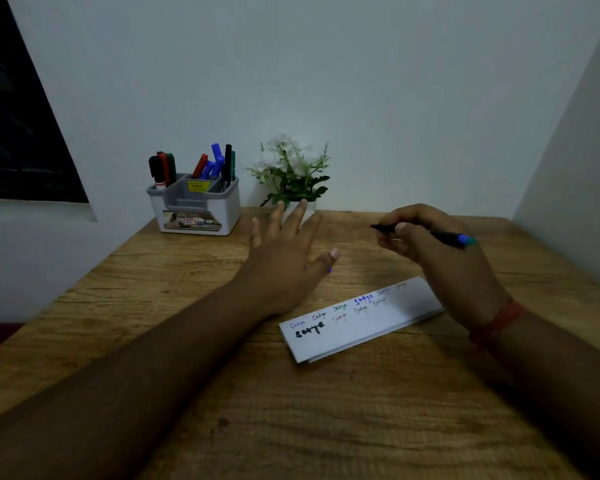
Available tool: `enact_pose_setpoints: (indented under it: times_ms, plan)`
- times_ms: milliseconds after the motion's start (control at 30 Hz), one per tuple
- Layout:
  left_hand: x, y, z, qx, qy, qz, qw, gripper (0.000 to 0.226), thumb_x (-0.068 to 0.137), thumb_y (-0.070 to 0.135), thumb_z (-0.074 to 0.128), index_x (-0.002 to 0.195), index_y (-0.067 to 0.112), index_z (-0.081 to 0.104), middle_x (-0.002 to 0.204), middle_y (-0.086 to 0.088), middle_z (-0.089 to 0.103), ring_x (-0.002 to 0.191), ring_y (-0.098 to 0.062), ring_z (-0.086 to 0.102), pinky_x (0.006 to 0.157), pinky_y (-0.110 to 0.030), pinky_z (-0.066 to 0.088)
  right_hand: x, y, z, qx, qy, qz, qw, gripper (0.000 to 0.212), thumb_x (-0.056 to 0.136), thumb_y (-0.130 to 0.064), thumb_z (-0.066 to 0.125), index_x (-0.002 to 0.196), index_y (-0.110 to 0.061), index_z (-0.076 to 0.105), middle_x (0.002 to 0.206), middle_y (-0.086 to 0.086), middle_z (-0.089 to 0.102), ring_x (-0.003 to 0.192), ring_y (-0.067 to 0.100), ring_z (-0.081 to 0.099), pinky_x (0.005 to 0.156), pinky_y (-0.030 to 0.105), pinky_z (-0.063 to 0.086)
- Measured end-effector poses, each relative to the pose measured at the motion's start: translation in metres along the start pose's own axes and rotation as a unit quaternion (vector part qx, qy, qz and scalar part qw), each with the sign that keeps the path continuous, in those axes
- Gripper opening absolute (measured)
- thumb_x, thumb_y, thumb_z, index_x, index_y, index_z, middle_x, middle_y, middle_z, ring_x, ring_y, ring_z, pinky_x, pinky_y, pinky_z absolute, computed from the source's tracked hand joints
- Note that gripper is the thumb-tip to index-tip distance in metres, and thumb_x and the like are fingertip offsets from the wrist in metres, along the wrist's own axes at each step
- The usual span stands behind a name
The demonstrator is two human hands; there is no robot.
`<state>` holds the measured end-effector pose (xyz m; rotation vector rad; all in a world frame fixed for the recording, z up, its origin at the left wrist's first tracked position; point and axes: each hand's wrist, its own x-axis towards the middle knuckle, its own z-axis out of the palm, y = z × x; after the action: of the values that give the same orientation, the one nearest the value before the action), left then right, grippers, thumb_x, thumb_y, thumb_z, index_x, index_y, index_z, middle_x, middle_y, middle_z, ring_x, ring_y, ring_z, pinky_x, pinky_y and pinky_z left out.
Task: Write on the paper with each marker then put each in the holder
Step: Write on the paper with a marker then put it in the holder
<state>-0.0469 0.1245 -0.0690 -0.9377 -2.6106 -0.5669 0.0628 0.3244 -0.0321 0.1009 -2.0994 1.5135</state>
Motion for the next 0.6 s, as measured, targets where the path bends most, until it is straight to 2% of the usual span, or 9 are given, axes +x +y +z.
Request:
enact_pose_setpoints:
  times_ms: [100,200,333,467,600]
  plan:
    - [-0.003,0.004,-0.001,0.040,0.021,0.009,0.999,0.080,0.085,0.079,0.007,0.154,0.040,-0.008,0.163,0.006,-0.023,0.145,-0.023,-0.031,0.116,-0.060,-0.013,0.003,-0.008,-0.009,-0.028,0.012,-0.014,0.999,0.009,0.088,-0.016,0.068,0.096,-0.018,0.072,0.103,0.007,0.076,0.104,0.025,0.073,0.098,0.054,0.056]
    - [-0.005,0.008,-0.002,0.074,0.033,0.019,0.996,0.079,0.086,0.079,0.005,0.153,0.040,-0.016,0.159,0.005,-0.032,0.142,-0.025,-0.038,0.114,-0.063,-0.013,0.006,-0.019,-0.021,-0.041,0.023,-0.005,0.999,0.014,0.086,-0.007,0.073,0.090,-0.020,0.070,0.097,0.004,0.076,0.097,0.022,0.074,0.094,0.049,0.059]
    - [-0.005,0.010,0.002,0.086,0.028,0.026,0.996,0.079,0.087,0.079,0.003,0.152,0.040,-0.016,0.158,0.007,-0.034,0.142,-0.027,-0.037,0.113,-0.063,-0.015,-0.004,-0.019,-0.027,-0.093,-0.006,0.034,0.995,0.011,0.084,-0.009,0.072,0.086,-0.020,0.070,0.089,0.001,0.077,0.083,0.015,0.075,0.082,0.038,0.061]
    - [-0.005,0.009,0.008,0.103,0.017,0.035,0.994,0.081,0.085,0.080,-0.001,0.153,0.039,-0.017,0.159,0.006,-0.032,0.143,-0.027,-0.035,0.113,-0.062,-0.013,-0.020,-0.002,-0.024,-0.134,-0.028,0.080,0.987,0.013,0.084,-0.003,0.069,0.078,-0.014,0.069,0.083,0.004,0.076,0.069,0.010,0.069,0.069,0.025,0.056]
    - [-0.007,0.007,0.017,0.133,0.002,0.047,0.990,0.080,0.085,0.079,-0.003,0.153,0.037,-0.017,0.162,0.004,-0.026,0.144,-0.027,-0.033,0.114,-0.063,-0.011,-0.028,0.013,-0.025,-0.147,-0.053,0.106,0.982,0.012,0.083,-0.006,0.069,0.075,-0.016,0.069,0.079,0.003,0.076,0.069,0.005,0.067,0.064,0.020,0.053]
